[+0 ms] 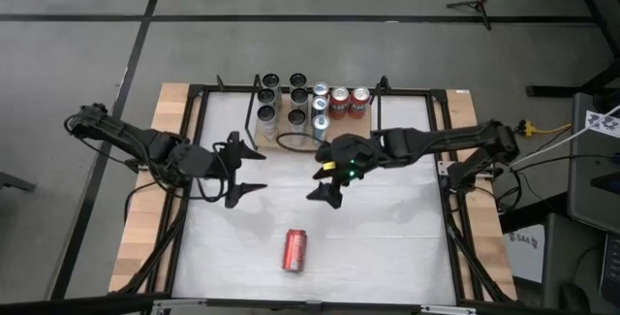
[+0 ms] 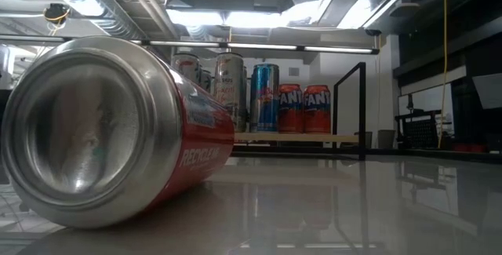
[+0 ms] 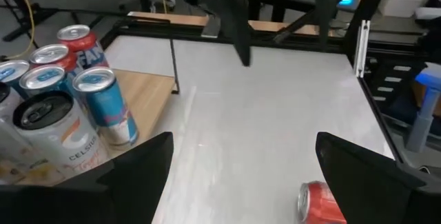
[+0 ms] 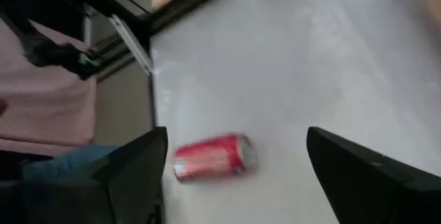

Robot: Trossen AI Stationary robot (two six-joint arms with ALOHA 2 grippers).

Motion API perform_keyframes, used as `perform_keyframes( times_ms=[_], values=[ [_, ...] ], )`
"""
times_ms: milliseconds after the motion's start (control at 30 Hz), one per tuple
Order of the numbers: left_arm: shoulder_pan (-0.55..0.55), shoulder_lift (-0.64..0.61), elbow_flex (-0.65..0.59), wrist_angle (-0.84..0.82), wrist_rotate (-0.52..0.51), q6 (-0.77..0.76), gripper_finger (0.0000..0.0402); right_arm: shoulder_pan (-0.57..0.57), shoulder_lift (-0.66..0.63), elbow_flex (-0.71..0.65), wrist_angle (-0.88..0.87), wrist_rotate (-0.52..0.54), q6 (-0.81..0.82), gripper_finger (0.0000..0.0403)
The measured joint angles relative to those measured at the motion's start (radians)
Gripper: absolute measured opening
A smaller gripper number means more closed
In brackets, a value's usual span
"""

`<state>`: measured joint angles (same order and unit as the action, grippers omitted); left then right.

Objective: Place canned beverage on shelf
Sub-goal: Put the red soda can on the shelf

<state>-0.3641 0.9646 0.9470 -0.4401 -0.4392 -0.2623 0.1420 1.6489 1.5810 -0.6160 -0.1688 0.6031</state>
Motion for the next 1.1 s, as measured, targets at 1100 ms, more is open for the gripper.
perform_keyframes(
  times_ms=[1100],
  values=[
    [-0.012, 0.0, 0.0, -0.037, -0.001, 0.003, 0.035, 0.159, 0.108, 0.0, 0.212, 0.071, 0.137, 0.0344]
  ],
)
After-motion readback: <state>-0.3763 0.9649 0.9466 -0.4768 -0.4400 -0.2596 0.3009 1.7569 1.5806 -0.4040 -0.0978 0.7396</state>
